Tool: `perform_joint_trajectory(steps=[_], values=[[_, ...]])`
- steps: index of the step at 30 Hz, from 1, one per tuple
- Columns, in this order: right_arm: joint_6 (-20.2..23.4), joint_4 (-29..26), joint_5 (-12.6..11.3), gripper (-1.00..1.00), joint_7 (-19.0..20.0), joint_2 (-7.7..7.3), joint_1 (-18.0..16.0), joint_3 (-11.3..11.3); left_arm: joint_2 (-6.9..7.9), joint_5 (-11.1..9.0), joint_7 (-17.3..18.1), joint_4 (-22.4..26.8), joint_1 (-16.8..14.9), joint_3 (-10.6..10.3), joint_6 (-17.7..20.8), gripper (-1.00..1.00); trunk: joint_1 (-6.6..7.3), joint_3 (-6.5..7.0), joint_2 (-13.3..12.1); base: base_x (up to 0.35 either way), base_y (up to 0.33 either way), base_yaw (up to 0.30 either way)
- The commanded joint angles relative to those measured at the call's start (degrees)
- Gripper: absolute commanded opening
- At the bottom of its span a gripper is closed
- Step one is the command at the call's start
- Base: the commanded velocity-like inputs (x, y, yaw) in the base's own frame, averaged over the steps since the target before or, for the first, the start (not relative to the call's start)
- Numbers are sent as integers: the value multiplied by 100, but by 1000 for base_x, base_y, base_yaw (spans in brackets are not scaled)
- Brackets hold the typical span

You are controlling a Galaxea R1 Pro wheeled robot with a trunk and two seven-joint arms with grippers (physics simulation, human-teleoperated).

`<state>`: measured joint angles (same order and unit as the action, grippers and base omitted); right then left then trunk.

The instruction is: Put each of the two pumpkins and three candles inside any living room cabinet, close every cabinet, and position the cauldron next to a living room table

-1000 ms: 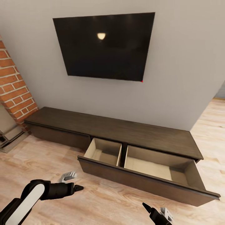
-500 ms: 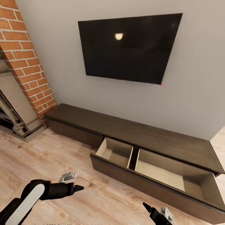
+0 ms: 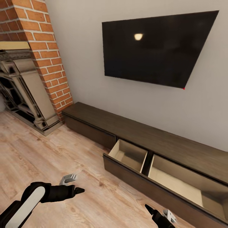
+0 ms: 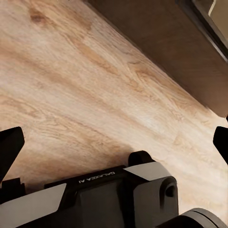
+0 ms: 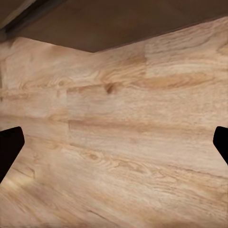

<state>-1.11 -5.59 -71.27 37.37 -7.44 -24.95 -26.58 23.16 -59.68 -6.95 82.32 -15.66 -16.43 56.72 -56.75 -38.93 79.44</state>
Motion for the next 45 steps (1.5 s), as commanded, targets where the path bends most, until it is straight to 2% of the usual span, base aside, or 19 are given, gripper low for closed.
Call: perform_joint_trajectory(steps=[1,19,45], values=[[-12,-2,-46,100,16,-3,-2,-49,4,-56,-59,7,-7,5,7,100,0,-5,3,0,0,290],[-37,-4,-50,100,16,-1,-2,-54,4,-69,-52,4,-7,34,14,100,0,1,3,0,0,288],[-204,-4,-45,100,25,5,-2,-58,4,-96,-43,-6,-7,25,14,100,0,177,3,15,0,213]])
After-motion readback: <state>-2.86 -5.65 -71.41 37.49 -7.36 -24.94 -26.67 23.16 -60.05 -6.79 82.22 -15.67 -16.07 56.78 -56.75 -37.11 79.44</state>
